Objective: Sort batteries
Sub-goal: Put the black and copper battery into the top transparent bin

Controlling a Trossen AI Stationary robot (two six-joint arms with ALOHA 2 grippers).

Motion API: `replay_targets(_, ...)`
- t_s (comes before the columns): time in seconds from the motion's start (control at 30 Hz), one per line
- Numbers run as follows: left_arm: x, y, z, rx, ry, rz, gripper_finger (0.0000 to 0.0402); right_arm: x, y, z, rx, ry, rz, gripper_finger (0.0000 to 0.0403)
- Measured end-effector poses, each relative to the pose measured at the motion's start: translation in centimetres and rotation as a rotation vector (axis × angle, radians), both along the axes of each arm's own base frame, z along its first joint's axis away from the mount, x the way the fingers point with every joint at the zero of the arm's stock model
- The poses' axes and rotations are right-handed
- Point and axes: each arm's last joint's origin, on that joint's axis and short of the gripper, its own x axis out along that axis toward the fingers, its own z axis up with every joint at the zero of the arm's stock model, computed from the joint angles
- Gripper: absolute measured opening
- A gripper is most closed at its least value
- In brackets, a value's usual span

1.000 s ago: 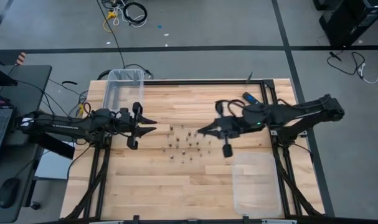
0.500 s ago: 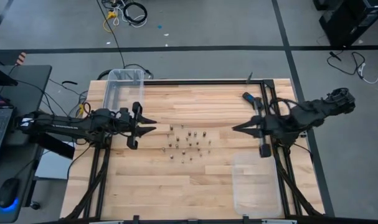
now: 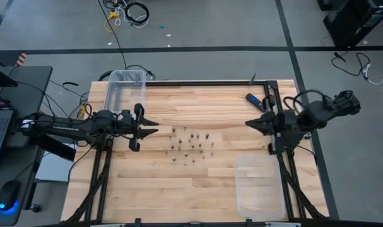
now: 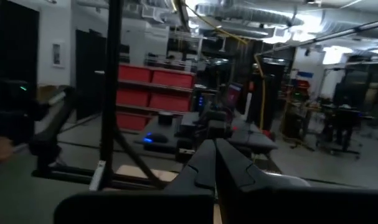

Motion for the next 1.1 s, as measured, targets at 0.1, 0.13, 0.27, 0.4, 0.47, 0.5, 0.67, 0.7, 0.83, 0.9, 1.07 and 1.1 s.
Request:
replay_targets(0.1,0.0,0.0,0.0,0.0,-0.002,0.001,0.0106,2.1,0.0,-1.1,-0.003,0.011,-0.045,0.0)
replay_targets(0.13,0.0,0.0,0.0,0.0,-0.001,0.004,0.0106,3.0,0.0,-1.5,-0.004,0.024,-0.064,0.0)
replay_targets(0.27,0.0,0.1,0.0,-0.002,-0.002,0.016,0.0106,7.3,-1.0,-2.6,0.006,0.109,-0.164,0.0)
replay_targets(0.4,0.0,0.1,0.0,-0.006,-0.002,0.015,0.0106,11.5,-3.0,-3.4,0.024,0.261,-0.277,0.0)
replay_targets(0.47,0.0,0.1,0.0,-0.006,-0.001,0.015,0.0106,13.4,-4.0,-4.1,0.037,0.368,-0.324,0.0)
replay_targets(0.5,0.0,0.1,0.0,-0.007,0.0,0.015,0.0106,14.6,-4.4,-4.5,0.044,0.418,-0.345,0.0)
replay_targets(0.67,0.0,0.1,-0.2,-0.011,0.021,0.035,0.0106,19.6,-5.7,-5.8,0.051,0.589,-0.298,0.0)
replay_targets(0.7,-0.1,0.2,-0.1,-0.014,0.02,0.045,0.0106,20.5,-5.8,-6.2,0.042,0.626,-0.296,0.0)
replay_targets(0.83,-1.0,0.2,0.3,-0.052,-0.008,0.041,0.0106,22.8,-6.4,-8.0,0.014,0.767,-0.307,0.0)
replay_targets(0.9,-1.6,0.2,0.5,-0.069,-0.011,0.039,0.0106,23.3,-6.8,-8.9,0.026,0.824,-0.307,0.0)
replay_targets(1.07,-3.3,0.2,0.7,-0.109,-0.01,0.034,0.0106,23.3,-7.9,-11.8,0.12,1.019,-0.274,0.0)
replay_targets(1.1,-3.6,0.2,0.7,-0.112,-0.004,0.034,0.0106,23.2,-8.1,-12.3,0.137,1.058,-0.274,0.0)
